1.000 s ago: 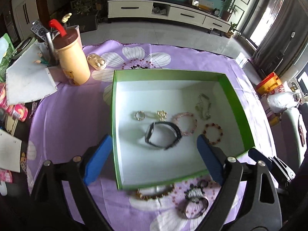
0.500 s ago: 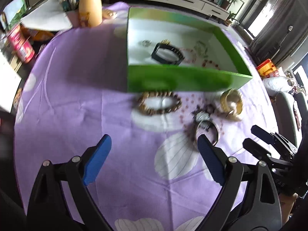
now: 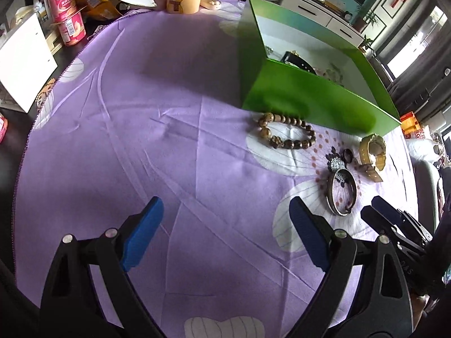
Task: Organize jewelry
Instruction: 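Move the left tool to the wooden bead bracelet while the right tool reaches the silver bangle, then grasp the wooden bead bracelet with the left tool while the right tool grasps the silver bangle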
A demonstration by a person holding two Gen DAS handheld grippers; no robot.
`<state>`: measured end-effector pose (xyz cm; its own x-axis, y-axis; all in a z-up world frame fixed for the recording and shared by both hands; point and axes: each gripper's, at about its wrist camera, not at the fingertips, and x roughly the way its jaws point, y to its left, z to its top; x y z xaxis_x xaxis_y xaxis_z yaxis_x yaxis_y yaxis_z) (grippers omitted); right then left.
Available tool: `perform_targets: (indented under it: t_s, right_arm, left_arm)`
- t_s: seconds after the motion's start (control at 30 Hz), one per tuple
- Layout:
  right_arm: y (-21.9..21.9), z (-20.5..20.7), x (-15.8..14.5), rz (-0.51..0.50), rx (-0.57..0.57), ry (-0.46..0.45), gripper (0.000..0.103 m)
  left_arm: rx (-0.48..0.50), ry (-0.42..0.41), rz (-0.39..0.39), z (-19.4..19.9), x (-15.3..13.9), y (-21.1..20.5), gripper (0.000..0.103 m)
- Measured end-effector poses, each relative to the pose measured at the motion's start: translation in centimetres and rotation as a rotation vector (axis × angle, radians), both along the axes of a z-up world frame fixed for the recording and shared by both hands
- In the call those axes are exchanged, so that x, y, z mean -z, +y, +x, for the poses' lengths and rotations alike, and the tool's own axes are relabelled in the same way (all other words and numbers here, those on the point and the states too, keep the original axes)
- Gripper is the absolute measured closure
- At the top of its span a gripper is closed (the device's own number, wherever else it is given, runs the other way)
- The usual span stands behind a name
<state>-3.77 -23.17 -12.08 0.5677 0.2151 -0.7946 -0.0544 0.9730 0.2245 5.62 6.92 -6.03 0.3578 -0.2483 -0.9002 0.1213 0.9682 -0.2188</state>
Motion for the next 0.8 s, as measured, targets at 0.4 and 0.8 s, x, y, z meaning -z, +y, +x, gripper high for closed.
perform_targets:
  t_s: [0.4,0.8]
  right_arm:
    - [2.6,3.1,1.1,-0.190,-0.018,-0.018,0.088]
    - [0.5,2.3,1.0,-0.135,-0.005,-0.036,0.100]
  left_arm:
    - [-0.001,-0.027,0.014,3.4,-0.5,-1.8,0.015]
    - [0.020,0.007,0.045,7.2,1.4,-5.6,0.059]
